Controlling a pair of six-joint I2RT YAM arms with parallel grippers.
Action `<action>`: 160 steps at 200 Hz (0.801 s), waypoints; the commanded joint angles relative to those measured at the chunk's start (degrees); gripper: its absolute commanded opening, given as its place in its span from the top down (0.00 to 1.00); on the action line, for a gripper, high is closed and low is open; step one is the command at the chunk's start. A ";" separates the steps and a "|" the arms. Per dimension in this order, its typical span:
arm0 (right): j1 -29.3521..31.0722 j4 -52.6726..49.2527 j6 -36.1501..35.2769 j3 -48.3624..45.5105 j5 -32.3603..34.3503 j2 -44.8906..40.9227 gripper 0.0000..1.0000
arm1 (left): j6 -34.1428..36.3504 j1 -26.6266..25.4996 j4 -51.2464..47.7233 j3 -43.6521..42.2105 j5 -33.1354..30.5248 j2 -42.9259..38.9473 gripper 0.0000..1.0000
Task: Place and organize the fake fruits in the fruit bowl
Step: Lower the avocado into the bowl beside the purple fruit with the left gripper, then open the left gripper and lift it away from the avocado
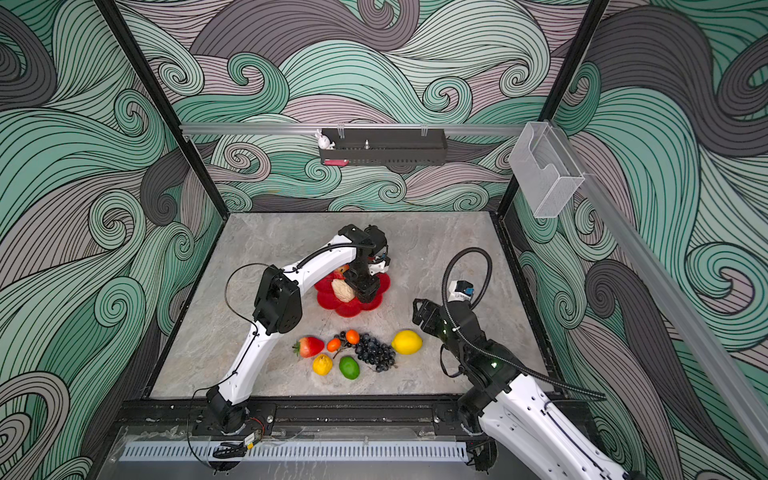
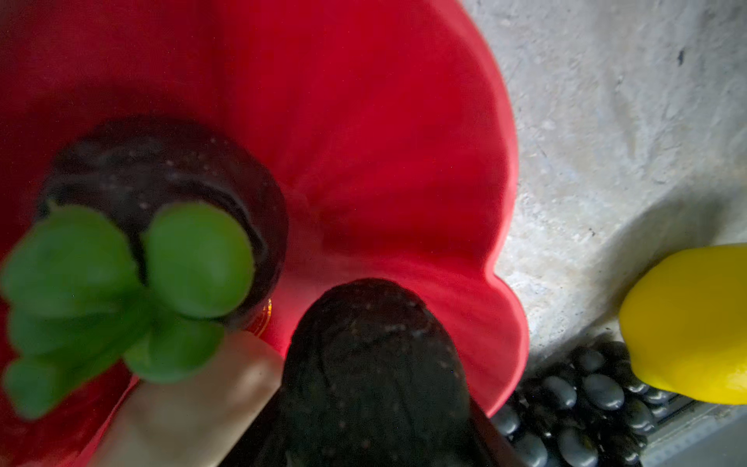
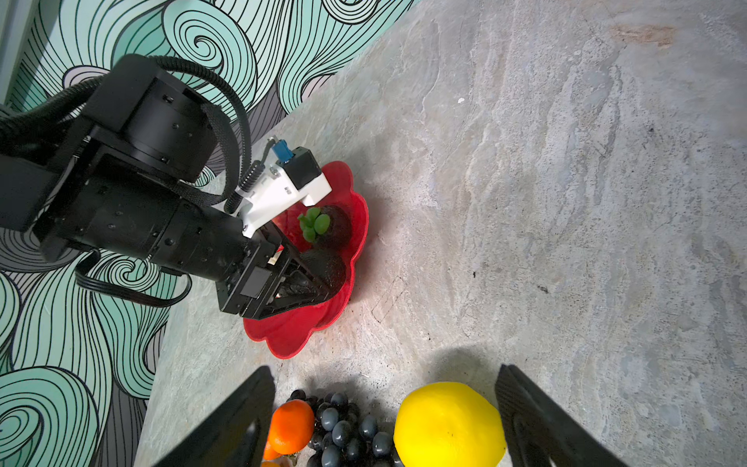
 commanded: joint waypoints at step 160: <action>-0.64 1.34 1.13 -1.75 -0.55 -0.14 0.14 | -0.57 -0.36 -3.15 2.44 -0.36 0.44 0.36</action>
